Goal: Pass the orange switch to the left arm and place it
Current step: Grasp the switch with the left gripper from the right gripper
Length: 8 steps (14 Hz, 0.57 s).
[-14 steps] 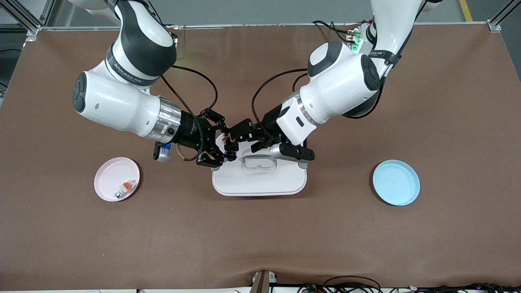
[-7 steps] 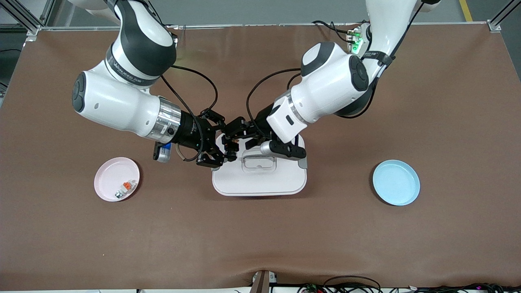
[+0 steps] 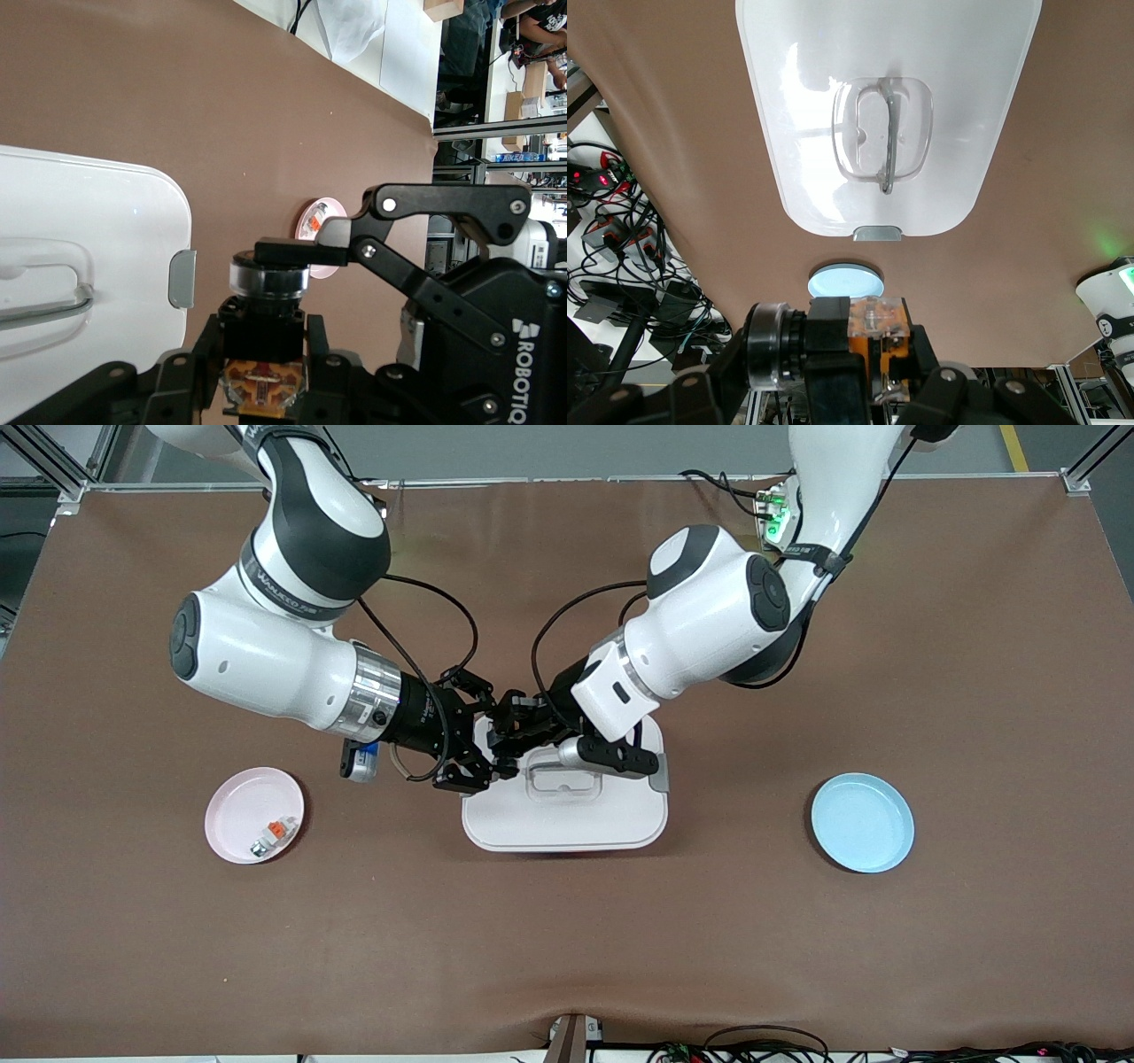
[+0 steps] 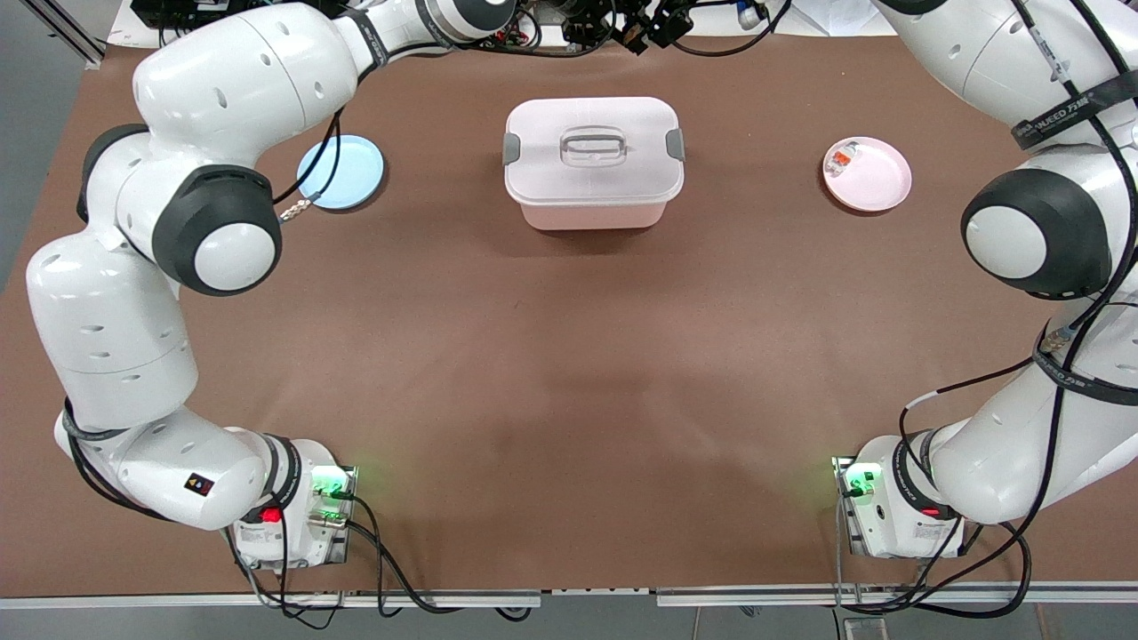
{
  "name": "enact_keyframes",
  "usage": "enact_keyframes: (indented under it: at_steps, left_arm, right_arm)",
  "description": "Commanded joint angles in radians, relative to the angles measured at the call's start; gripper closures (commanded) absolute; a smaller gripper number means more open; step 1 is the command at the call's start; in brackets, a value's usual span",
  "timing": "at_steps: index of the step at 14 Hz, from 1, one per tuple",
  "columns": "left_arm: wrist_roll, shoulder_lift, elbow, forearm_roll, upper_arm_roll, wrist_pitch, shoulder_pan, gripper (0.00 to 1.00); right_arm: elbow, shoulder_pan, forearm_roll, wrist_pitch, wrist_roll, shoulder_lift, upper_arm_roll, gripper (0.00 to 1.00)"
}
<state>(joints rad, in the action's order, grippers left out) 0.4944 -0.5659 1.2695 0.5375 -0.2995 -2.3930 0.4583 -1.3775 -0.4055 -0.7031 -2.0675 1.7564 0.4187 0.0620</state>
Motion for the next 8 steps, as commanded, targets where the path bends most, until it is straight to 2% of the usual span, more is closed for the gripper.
enact_keyframes:
  at_steps: [1, 5, 7, 8]
  left_arm:
    - [0.018, 0.003, -0.002, -0.024, 0.005, 0.014, 0.011, 1.00]
    - [0.016, 0.020, -0.002, -0.025, 0.005, 0.017, -0.001, 1.00]
    - [0.016, 0.021, -0.002, -0.025, 0.010, 0.087, -0.004, 1.00]
    - [0.016, 0.021, -0.004, -0.024, 0.019, 0.116, -0.007, 1.00]
  right_arm:
    - [0.054, -0.006, -0.018, -0.002, 0.006, 0.008, -0.008, 1.00]
    - [0.054, -0.006, -0.018, -0.002, 0.006, 0.009, -0.010, 1.00]
    - [0.054, -0.009, -0.015, 0.000, 0.002, 0.009, -0.010, 0.01]
    - [0.054, -0.009, -0.015, 0.000, -0.006, 0.009, -0.010, 0.00]
